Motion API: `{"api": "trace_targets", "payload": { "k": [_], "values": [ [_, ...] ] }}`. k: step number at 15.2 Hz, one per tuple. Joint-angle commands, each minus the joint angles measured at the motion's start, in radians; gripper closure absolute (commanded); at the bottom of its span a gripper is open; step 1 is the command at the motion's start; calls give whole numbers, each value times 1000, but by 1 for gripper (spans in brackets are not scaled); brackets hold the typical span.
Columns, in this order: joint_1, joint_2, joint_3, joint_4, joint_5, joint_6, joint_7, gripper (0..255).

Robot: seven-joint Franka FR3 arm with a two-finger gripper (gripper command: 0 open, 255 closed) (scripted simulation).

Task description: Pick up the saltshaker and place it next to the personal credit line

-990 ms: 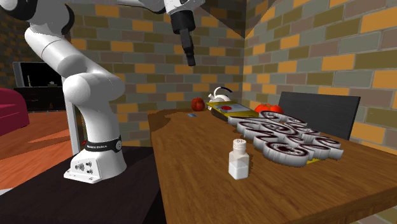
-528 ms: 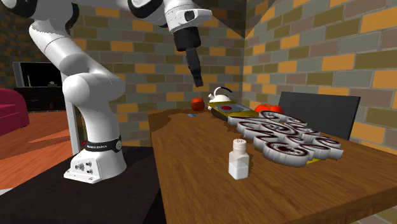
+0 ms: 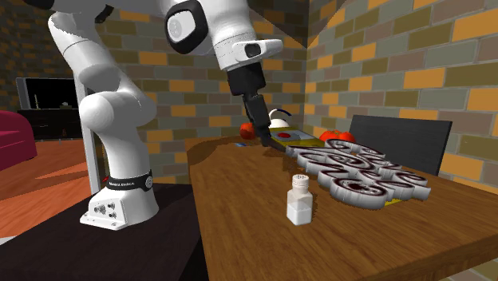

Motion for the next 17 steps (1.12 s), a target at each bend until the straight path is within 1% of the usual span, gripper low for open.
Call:
{"api": "trace_targets", "payload": {
  "k": [1,3,5,7,8,9,12,15,16,17],
  "values": [
    [26,73,-56,10,27,70,-76,0],
    [63,150,-120,32,75,128,-163,0],
    [112,233,-190,62,148,177,-266,0],
    [170,324,-262,102,256,214,-392,0],
    [201,373,-298,126,325,225,-464,0],
    [200,378,-298,128,332,226,-472,0],
    [226,430,-309,133,411,254,-528,0],
    [247,486,-313,142,502,277,-592,0],
    [255,516,-313,149,553,286,-628,0],
    [253,516,-311,149,553,286,-628,0]
  ]
}}
